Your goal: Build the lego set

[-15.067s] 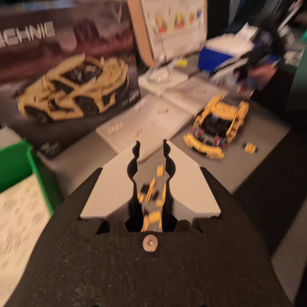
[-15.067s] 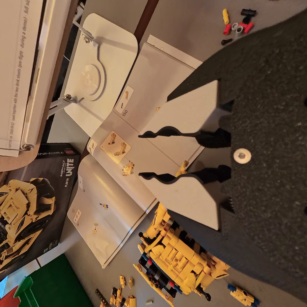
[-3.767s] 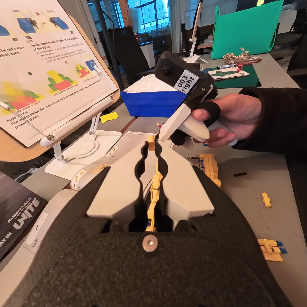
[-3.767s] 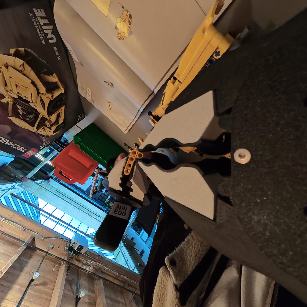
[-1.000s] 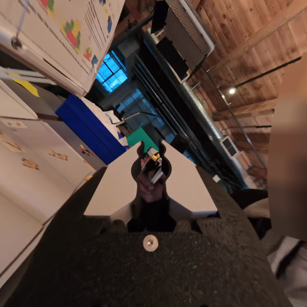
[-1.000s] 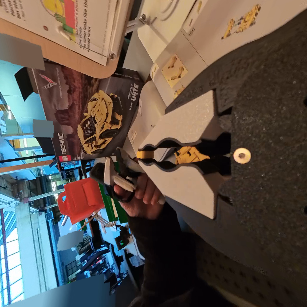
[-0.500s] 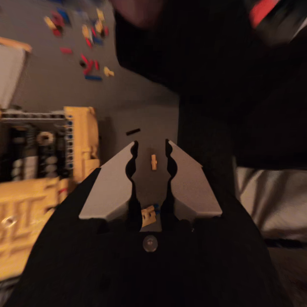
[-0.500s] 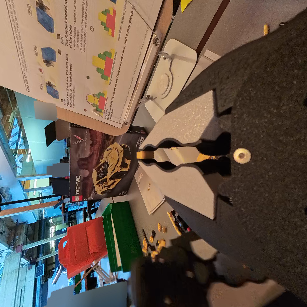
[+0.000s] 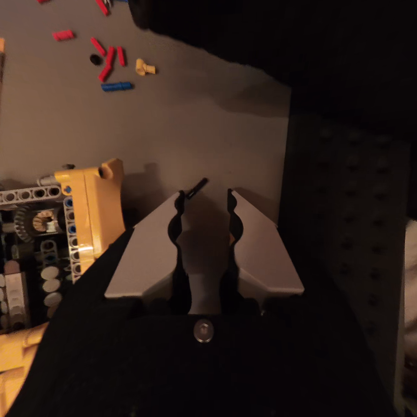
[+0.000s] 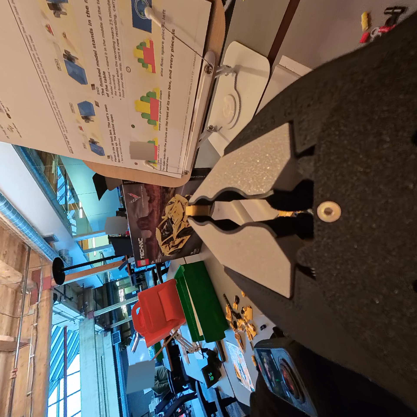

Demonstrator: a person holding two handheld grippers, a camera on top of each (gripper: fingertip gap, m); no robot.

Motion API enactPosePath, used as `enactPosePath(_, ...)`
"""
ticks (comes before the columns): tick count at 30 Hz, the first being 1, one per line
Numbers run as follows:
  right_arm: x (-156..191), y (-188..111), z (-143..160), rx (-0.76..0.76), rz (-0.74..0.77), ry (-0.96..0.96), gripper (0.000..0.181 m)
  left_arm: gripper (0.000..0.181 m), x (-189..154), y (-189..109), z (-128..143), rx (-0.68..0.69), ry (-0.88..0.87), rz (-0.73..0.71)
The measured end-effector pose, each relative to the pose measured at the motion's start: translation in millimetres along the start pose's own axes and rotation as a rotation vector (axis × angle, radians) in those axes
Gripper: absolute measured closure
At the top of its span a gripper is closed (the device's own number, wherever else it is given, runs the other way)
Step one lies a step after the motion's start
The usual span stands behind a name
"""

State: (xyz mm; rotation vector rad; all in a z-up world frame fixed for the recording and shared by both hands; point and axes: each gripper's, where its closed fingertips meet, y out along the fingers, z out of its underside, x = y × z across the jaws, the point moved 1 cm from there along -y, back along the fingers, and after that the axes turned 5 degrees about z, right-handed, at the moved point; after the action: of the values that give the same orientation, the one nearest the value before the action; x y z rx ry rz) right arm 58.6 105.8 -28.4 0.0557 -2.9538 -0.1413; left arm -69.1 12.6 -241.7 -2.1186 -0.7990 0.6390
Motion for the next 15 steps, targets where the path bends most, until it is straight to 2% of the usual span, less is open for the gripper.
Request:
enactPosePath(4, 4.8, 1.2, -0.8, -0.001, -0.012, -0.004, 0.175, 0.145, -7.2, -2.8, 4.9, -0.013, -0.004, 0.018)
enactPosePath(11, 6.7, 2.3, 0.4, 0.008, -0.011, -0.020, 0.175, 0.156, -0.1, -0.5, 2.0, -0.055, 0.017, -0.055)
enactPosePath(15, 5.8, 1.8, -0.2, 0.003, -0.016, -0.008, 0.175, 0.158, -0.3, 1.7, -0.3, -0.071, 0.042, -0.051)
